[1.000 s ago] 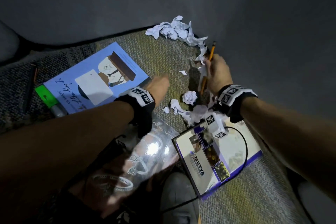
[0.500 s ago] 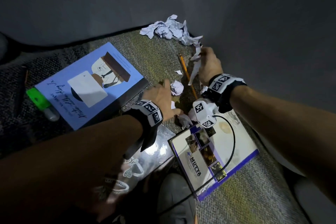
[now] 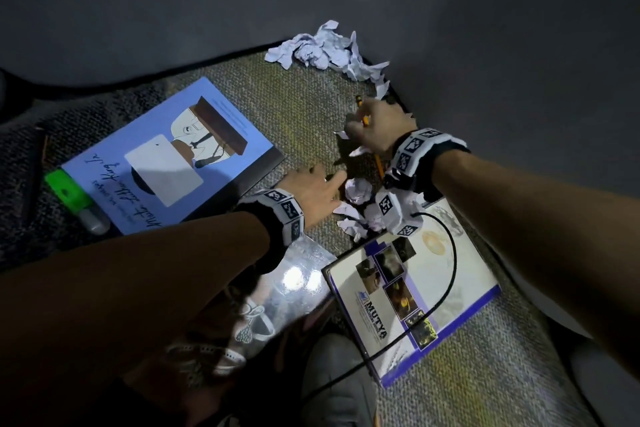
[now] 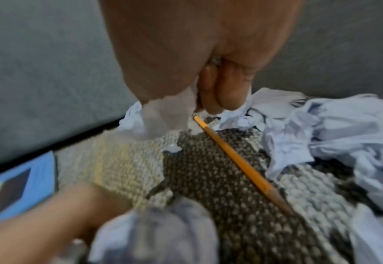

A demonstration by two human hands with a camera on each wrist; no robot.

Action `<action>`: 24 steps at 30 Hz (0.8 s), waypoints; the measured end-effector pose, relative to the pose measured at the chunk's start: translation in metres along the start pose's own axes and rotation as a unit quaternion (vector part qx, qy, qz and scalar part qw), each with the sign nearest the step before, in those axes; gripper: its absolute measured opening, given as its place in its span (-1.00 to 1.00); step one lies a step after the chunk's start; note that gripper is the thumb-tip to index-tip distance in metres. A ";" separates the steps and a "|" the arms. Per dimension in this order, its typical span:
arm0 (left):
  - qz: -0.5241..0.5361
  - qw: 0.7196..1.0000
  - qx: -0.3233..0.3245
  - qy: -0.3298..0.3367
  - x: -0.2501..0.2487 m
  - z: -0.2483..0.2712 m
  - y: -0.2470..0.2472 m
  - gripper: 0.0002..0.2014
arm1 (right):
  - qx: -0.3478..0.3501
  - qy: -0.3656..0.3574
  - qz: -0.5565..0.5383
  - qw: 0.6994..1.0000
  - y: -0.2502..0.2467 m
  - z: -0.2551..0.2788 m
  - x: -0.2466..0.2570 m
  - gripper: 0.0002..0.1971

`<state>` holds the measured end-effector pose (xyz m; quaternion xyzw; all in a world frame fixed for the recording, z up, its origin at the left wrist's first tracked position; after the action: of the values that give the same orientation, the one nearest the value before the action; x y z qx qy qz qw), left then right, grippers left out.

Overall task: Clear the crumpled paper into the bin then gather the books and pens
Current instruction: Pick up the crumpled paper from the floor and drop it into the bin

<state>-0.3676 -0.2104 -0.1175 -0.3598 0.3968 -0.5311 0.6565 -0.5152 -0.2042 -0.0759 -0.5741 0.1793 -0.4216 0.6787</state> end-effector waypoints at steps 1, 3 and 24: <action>0.014 1.000 -0.006 0.004 0.001 0.003 0.001 -0.54 | 0.029 -0.024 0.051 0.998 0.012 -0.004 0.008 -0.59; 0.021 0.999 -0.029 0.027 -0.001 0.011 0.002 -0.49 | 0.069 -0.042 0.088 0.993 0.028 -0.008 0.019 -0.48; 0.192 0.965 -0.163 -0.073 -0.004 -0.001 -0.062 -0.59 | -0.075 0.067 -0.105 0.989 -0.032 0.093 -0.091 -0.57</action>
<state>-0.3945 -0.2172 -0.0615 -0.4169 0.4909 -0.2960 0.7054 -0.5123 -0.0750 -0.0423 -0.6096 0.1943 -0.5135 0.5718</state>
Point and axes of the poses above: each hand's wrist, its own z-axis away from the middle knuckle, its own y-axis out of the palm, x = y × z, the point moved 10 cm from there along -z, towards the middle knuckle, and after that the axes turned 1 degree about -x, right-handed, at the moved point
